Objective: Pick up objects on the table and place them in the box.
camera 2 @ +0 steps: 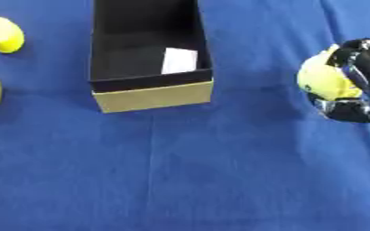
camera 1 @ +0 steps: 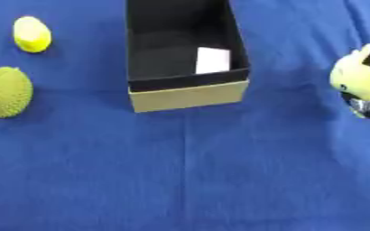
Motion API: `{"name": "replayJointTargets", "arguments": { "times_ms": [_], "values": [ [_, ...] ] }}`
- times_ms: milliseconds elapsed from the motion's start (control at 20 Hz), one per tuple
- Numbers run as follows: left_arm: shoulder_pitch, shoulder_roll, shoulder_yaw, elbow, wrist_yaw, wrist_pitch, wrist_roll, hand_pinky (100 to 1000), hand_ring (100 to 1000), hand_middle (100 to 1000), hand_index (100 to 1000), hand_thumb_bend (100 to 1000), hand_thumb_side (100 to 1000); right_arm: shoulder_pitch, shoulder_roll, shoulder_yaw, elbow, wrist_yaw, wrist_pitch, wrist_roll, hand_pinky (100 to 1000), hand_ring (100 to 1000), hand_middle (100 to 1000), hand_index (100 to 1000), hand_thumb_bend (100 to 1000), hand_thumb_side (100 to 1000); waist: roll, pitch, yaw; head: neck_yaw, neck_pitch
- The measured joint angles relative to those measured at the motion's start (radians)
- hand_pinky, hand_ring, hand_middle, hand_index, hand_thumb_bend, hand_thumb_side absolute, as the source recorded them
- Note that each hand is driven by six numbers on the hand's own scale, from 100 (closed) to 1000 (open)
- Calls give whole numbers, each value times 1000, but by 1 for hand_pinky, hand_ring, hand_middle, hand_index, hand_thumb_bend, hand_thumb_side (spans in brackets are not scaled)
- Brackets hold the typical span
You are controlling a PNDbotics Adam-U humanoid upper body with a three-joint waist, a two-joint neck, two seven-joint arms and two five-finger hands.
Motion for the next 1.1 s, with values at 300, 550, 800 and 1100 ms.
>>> {"name": "replayJointTargets", "arguments": {
  "times_ms": [300,550,800,1100],
  "values": [
    [0,2,0,0,0,-1,1,792,535,540,806,100,587,-49,-16,1,-15,-20,-74,-30,779,727,576,541,435,216,-9,-18,-2,1,1],
    [0,11,0,0,0,-2,2,792,535,541,806,100,588,-133,-45,21,-18,-66,-146,-27,777,728,580,545,429,196,-21,-35,1,-2,6],
    [-6,27,0,0,6,-4,-3,792,536,542,806,100,587,-257,-57,59,-21,-135,-208,27,775,728,583,548,389,176,-33,-48,17,-12,10],
    [-16,46,-8,0,12,-8,-12,792,536,542,806,100,589,-439,-42,116,-21,-218,-229,125,764,722,583,560,295,134,-50,-57,43,-31,11]
  ]
}}
